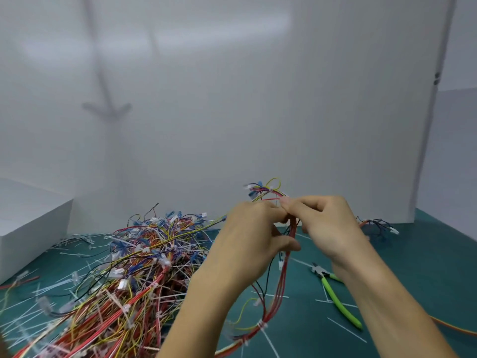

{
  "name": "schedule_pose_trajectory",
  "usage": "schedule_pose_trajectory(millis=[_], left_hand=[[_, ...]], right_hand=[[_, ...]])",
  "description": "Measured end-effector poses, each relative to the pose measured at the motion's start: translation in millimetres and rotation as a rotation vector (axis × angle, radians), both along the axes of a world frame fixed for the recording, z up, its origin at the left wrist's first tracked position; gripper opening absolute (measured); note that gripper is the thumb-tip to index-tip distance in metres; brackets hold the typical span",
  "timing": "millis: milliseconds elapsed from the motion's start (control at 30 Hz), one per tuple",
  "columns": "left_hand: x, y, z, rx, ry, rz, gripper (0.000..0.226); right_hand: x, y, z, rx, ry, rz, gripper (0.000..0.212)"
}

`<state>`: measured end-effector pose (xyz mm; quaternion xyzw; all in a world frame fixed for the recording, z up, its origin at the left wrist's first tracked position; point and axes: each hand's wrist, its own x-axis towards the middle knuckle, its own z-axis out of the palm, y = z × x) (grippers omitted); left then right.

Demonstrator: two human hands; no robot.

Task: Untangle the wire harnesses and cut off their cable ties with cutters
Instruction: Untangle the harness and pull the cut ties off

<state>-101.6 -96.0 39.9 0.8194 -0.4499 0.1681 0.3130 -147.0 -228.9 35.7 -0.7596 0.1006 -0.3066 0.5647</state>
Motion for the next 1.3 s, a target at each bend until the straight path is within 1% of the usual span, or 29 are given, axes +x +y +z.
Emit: schedule_pose_trajectory(millis=[100,167,267,333,400,467,533,633,667,700,733,800,833,900,967,1033,1100,1167,1300], left_hand=[[5,9,3,-0.028,0.101,-0.040,0.034],[8,13,5,-0.075,0.189,-0.097,0.038],[10,22,7,-0.114,0.303,-0.168,0.045],[13,34,12,-0.130,0.367,-0.135,0.040],[18,52,17,-0.129,0.335,-0.018,0.026],[26,75,22,-0.079,0.215,0.197,0.017],[30,100,26,0.031,0.182,0.377,0.024],[33,122,25,0.256,0.266,0.549,0.048],[33,126,23,0.295,0.312,0.583,0.051],[32,128,22,0.301,0.368,0.594,0.048],[32,129,22,0.289,0.405,0.592,0.036],[31,131,24,0.224,0.369,0.602,0.009],[31,131,25,0.159,0.320,0.614,0.009],[28,128,29,-0.032,0.202,0.610,0.008],[22,120,34,-0.202,0.087,0.561,0.005],[19,111,36,-0.325,0.028,0.504,0.005],[17,104,37,-0.459,0.081,0.427,0.007],[17,99,36,-0.529,0.169,0.364,0.012],[21,94,31,-0.504,0.334,0.337,0.018]], right_hand=[[0,5,1,0.075,-0.060,0.039,0.024],[0,7,2,0.147,-0.087,0.062,0.026],[1,5,1,0.247,-0.073,0.055,0.026],[0,0,2,0.334,-0.064,0.049,0.021],[-1,-8,4,0.421,-0.081,0.032,0.017],[-1,-17,6,0.452,-0.118,-0.012,0.016],[-2,-24,8,0.455,-0.154,-0.051,0.017],[-4,-29,9,0.460,-0.205,-0.077,0.017],[-4,-30,9,0.457,-0.221,-0.091,0.017],[-4,-30,9,0.457,-0.236,-0.102,0.017],[-4,-29,8,0.458,-0.248,-0.111,0.016],[-2,-29,6,0.448,-0.260,-0.129,0.017],[-1,-28,5,0.435,-0.260,-0.139,0.017],[0,-27,4,0.396,-0.260,-0.153,0.015],[1,-24,3,0.358,-0.274,-0.147,0.012],[2,-22,3,0.338,-0.302,-0.133,0.010],[2,-22,4,0.324,-0.326,-0.133,0.010],[2,-24,4,0.314,-0.343,-0.146,0.011],[0,-28,4,0.306,-0.365,-0.160,0.013]])
